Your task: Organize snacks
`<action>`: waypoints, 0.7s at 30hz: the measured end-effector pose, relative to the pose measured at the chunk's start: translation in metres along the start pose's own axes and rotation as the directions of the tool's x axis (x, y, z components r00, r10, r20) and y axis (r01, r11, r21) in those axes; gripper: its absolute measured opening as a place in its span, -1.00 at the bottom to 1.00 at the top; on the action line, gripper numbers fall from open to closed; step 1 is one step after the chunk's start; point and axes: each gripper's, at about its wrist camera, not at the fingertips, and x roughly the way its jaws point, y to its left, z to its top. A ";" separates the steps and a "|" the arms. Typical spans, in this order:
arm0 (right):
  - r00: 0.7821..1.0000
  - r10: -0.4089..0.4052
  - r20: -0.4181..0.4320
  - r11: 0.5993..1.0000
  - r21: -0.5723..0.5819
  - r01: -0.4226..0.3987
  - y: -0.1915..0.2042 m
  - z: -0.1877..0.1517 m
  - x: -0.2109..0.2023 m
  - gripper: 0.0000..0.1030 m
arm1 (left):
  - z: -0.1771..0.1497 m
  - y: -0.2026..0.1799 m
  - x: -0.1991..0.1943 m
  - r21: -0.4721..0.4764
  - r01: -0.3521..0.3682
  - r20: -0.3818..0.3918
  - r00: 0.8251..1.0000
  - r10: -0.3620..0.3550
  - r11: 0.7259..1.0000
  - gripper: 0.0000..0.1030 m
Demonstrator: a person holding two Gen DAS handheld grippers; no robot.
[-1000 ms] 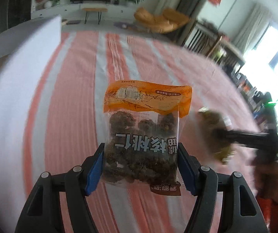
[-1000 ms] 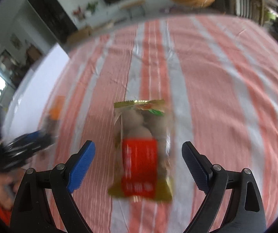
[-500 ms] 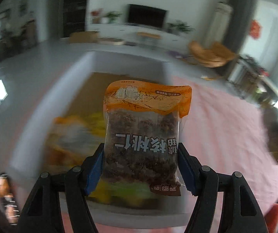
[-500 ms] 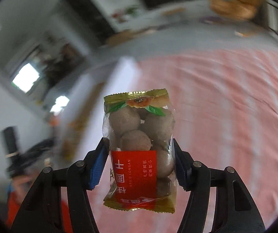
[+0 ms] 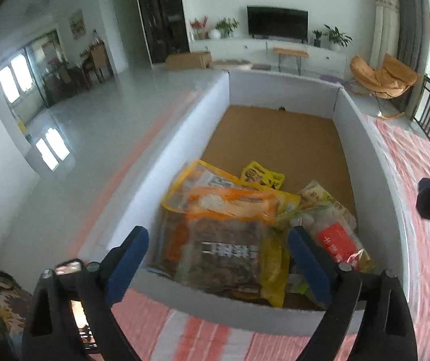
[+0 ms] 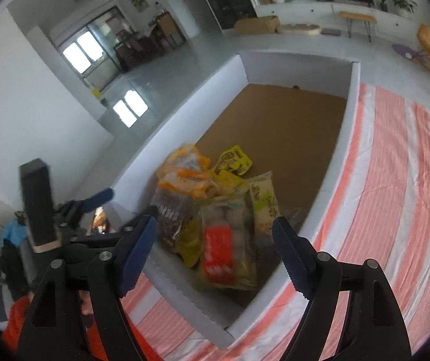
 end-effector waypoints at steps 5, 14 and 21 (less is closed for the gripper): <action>0.996 -0.080 0.047 0.995 -0.049 0.082 0.003 -0.003 -0.020 0.60 | -0.003 0.000 -0.025 -0.052 -0.064 0.114 0.991 0.070 0.997 0.94; 0.986 -0.152 0.065 0.981 -0.111 0.159 0.018 0.002 -0.027 0.60 | -0.002 0.001 -0.030 -0.065 -0.099 0.067 0.992 0.104 0.993 0.99; 0.975 -0.212 0.063 0.963 -0.154 0.220 0.029 0.000 -0.025 0.60 | -0.004 -0.005 -0.023 -0.045 -0.083 0.051 0.995 0.086 0.995 0.99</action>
